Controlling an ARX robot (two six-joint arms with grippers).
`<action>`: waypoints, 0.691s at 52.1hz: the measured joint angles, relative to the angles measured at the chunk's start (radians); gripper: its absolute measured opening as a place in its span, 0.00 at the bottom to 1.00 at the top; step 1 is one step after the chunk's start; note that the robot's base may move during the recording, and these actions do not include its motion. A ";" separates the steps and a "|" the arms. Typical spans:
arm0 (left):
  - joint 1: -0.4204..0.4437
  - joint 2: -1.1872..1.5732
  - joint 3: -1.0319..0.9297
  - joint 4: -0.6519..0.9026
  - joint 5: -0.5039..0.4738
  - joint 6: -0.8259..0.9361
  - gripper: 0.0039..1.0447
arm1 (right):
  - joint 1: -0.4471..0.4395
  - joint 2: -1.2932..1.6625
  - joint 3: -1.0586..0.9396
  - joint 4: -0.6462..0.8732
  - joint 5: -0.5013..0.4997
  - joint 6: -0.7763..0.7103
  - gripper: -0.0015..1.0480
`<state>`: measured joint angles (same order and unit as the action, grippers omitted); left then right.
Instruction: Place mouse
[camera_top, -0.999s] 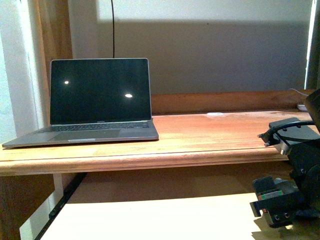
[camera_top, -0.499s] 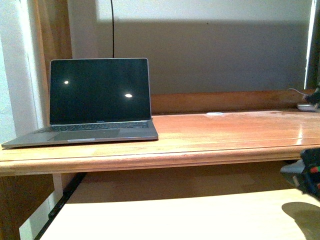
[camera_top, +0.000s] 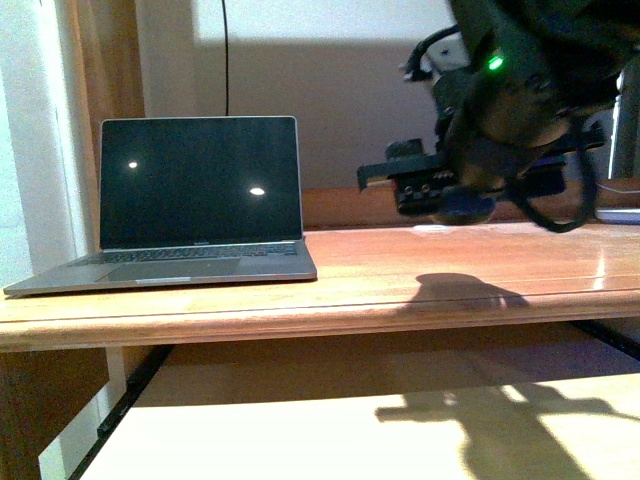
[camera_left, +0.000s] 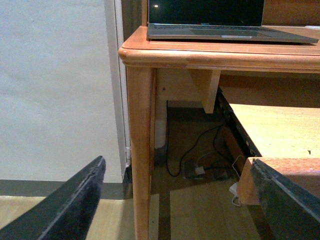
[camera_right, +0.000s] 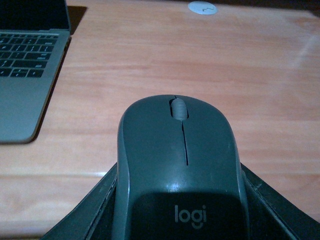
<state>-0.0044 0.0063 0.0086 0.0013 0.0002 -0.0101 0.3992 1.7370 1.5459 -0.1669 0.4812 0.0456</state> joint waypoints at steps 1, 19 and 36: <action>0.000 0.000 0.000 0.000 0.000 0.000 0.92 | 0.002 0.014 0.013 -0.003 0.006 -0.002 0.53; 0.000 0.000 0.000 0.000 0.000 0.002 0.93 | 0.022 0.265 0.211 0.052 0.107 -0.039 0.53; 0.000 0.000 0.000 0.000 0.000 0.002 0.93 | 0.077 0.303 0.192 0.130 0.141 -0.002 0.70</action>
<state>-0.0044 0.0063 0.0090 0.0013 0.0002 -0.0082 0.4759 2.0396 1.7374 -0.0368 0.6224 0.0441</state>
